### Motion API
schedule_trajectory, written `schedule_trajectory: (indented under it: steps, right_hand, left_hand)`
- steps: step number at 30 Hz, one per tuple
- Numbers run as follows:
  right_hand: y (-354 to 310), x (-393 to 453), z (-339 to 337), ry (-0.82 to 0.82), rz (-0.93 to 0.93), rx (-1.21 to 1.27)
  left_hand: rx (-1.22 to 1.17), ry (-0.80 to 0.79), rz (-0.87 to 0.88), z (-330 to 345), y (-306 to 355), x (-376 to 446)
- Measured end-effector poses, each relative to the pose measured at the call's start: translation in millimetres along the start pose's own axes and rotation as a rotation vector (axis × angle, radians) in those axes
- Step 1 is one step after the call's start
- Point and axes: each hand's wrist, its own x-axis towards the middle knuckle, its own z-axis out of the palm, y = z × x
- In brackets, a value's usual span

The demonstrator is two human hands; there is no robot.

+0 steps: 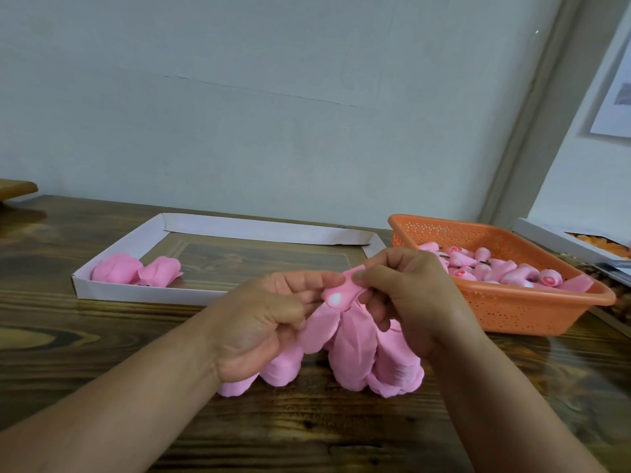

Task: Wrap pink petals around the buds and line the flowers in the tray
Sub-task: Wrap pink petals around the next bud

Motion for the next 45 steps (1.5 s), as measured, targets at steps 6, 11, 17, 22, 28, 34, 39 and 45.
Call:
schedule_trajectory:
  steps: [6,11,17,22,28,34,39,45]
  right_hand:
    - [-1,-3,4,-0.026,0.010,-0.028]
    - [-1,-10,13,-0.065,-0.063,-0.251]
    - [-4,-12,16,-0.084,-0.061,-0.313]
    - [-5,-14,17,-0.095,-0.039,-0.274]
    - [-8,-15,18,-0.128,-0.056,-0.244]
    - [-6,-16,22,-0.104,-0.061,-0.277]
    - [-3,-13,24,-0.055,-0.064,-0.269]
    - [-1,-12,24,-0.030,-0.050,-0.176]
  left_hand:
    - [-0.004,0.052,-0.041,-5,0,3]
    - [0.011,0.117,-0.057,-2,2,1]
    - [0.148,0.157,-0.018,3,2,-4]
    - [0.181,0.200,0.020,7,0,-4]
    - [0.182,0.283,0.029,5,-3,0]
    - [0.253,0.369,0.055,12,-5,-2]
    - [0.288,0.521,0.094,17,-7,0]
    - [0.255,0.440,0.122,17,-6,-1]
